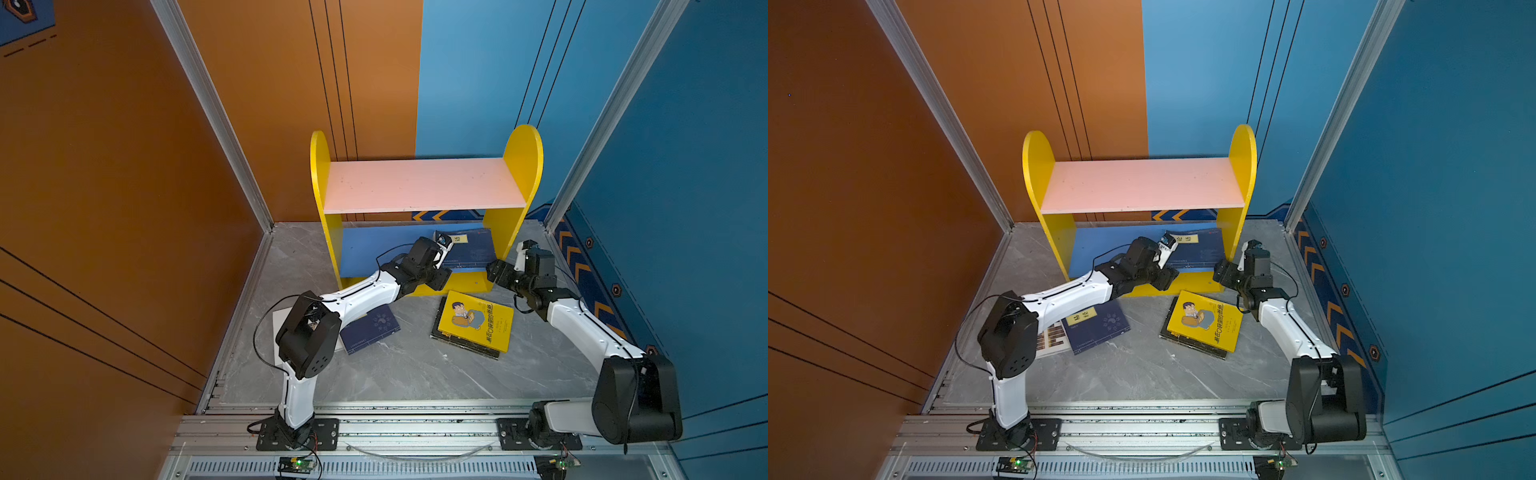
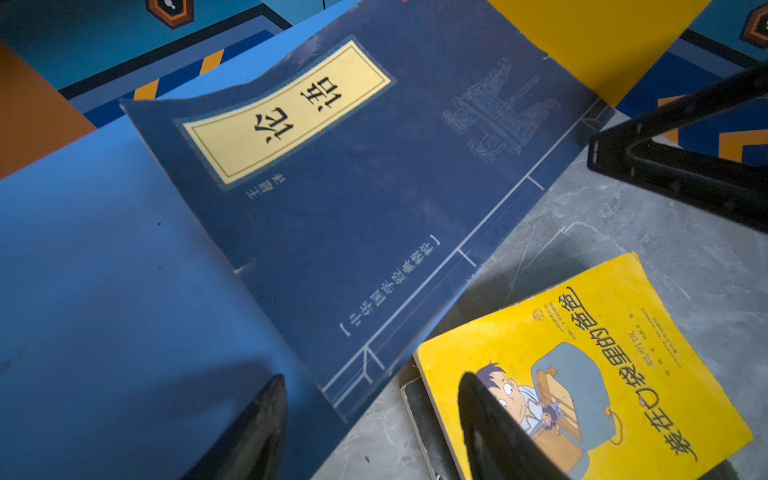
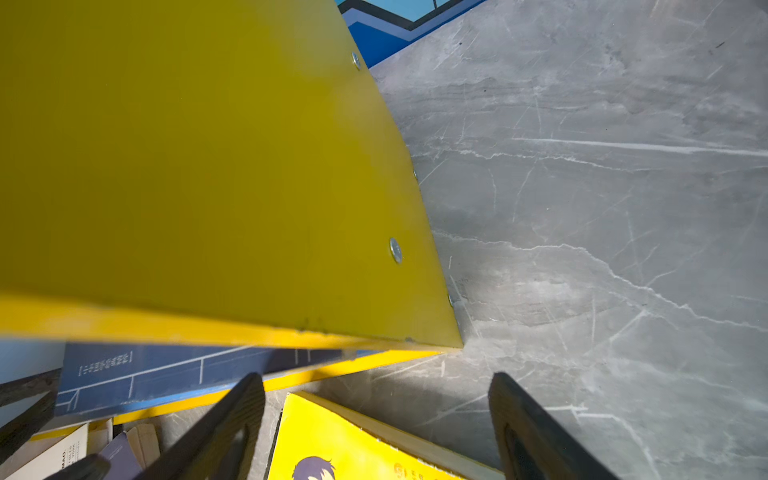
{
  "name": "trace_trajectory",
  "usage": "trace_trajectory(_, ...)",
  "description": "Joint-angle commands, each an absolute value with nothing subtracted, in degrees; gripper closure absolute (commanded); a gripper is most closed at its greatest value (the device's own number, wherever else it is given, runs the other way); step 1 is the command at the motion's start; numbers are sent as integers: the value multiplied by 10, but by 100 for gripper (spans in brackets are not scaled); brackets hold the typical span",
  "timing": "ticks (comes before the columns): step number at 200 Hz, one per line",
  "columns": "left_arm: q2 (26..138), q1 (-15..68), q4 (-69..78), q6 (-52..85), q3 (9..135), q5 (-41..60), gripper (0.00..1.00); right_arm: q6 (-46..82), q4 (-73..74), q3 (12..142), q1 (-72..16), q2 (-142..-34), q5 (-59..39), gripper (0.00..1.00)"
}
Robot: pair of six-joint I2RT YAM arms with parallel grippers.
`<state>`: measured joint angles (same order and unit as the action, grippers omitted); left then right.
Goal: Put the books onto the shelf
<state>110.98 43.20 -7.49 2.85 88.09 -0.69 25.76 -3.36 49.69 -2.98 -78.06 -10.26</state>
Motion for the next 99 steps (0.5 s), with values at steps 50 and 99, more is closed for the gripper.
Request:
trace_trajectory(50, 1096, 439, -83, 41, 894, -46, 43, 259, -43, 509, -29, -745, -104, 14)
trace_trajectory(99, 1070, 443, -80, 47, 874, -82, 34, 239, -104, 508, -28, -695, -95, 13)
